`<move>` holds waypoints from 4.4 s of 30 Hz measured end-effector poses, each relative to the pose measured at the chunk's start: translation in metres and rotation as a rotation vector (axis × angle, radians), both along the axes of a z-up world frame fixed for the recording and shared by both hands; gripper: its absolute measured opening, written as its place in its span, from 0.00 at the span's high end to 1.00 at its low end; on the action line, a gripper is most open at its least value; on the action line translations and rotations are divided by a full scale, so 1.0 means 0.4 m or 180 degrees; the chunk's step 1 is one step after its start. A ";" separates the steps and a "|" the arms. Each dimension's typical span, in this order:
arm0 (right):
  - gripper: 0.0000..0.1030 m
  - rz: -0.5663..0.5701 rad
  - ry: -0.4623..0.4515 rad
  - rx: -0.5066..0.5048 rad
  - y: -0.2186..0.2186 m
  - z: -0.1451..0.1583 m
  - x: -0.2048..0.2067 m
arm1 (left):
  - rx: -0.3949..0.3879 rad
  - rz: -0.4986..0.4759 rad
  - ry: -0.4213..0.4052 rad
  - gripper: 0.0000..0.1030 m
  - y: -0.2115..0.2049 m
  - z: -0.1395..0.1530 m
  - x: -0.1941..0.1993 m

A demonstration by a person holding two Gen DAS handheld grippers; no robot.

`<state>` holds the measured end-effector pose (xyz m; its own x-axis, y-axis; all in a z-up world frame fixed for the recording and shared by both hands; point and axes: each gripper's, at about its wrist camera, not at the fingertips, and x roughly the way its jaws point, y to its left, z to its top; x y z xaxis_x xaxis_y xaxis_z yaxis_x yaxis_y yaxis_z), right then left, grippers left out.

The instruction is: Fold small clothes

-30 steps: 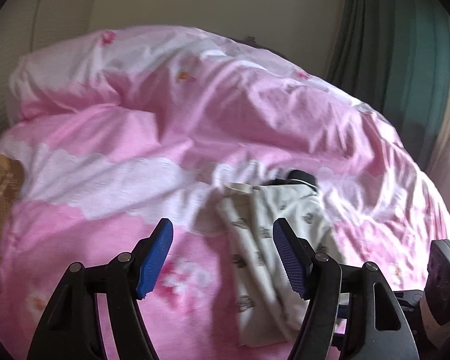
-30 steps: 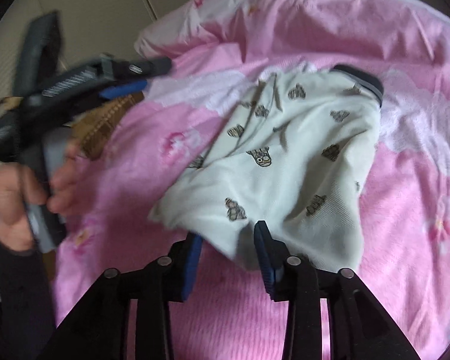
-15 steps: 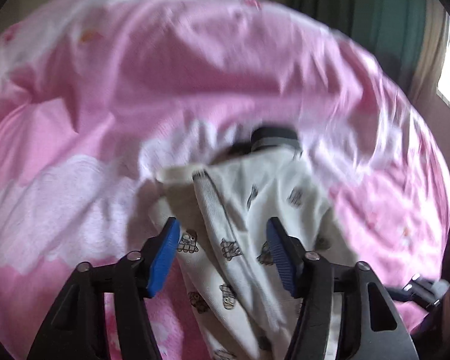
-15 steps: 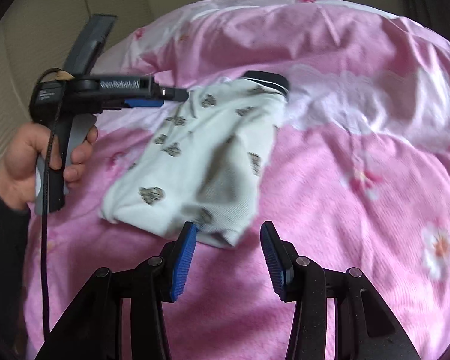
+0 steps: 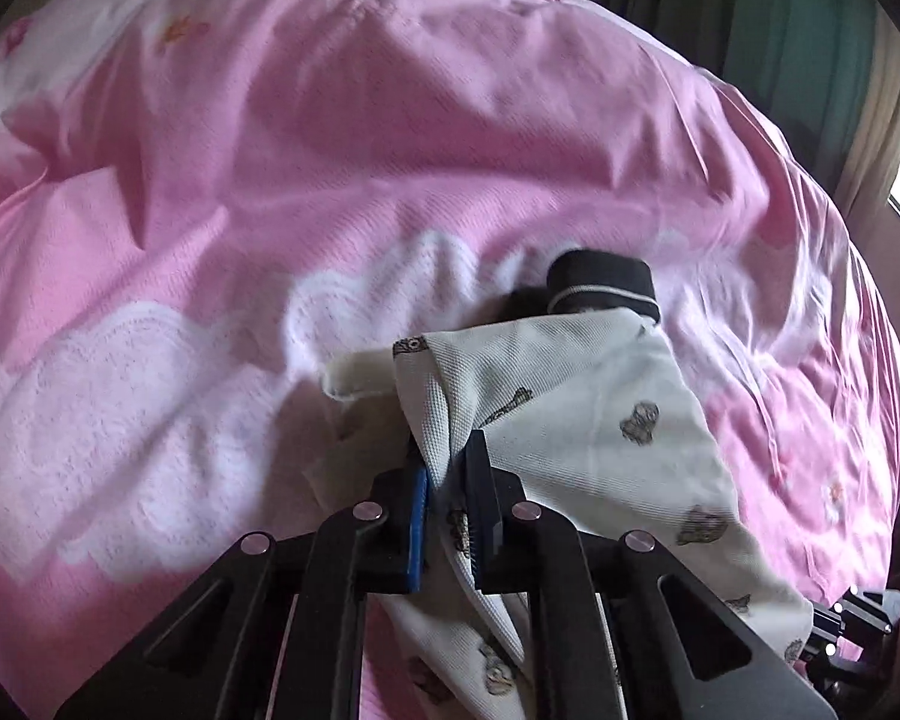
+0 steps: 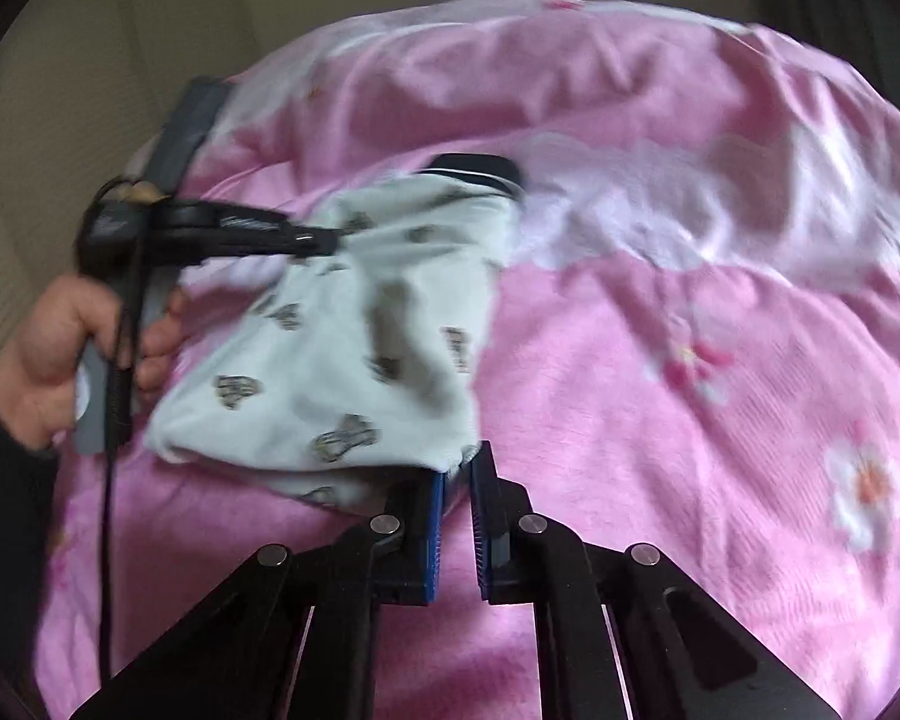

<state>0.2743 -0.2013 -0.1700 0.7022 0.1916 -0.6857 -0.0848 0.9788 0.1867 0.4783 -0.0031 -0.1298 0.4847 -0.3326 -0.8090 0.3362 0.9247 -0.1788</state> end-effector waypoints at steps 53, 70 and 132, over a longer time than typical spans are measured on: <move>0.94 0.0171 -0.0246 -0.0095 0.037 0.076 -0.088 | 0.0290 0.0347 -0.0415 0.91 0.034 0.053 -0.472; 0.77 0.0320 -0.0135 0.0017 0.021 0.083 -0.120 | 0.0204 0.0460 -0.0296 0.75 0.126 0.111 -0.471; 0.61 0.0091 -0.0164 -0.0032 -0.014 0.025 0.136 | -0.0410 0.0066 0.0308 0.73 0.121 -0.087 -0.005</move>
<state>0.3287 -0.2069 -0.1601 0.7309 0.2054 -0.6508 -0.1221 0.9776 0.1714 0.4761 0.0455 -0.1646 0.4146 -0.4273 -0.8035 0.2926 0.8986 -0.3269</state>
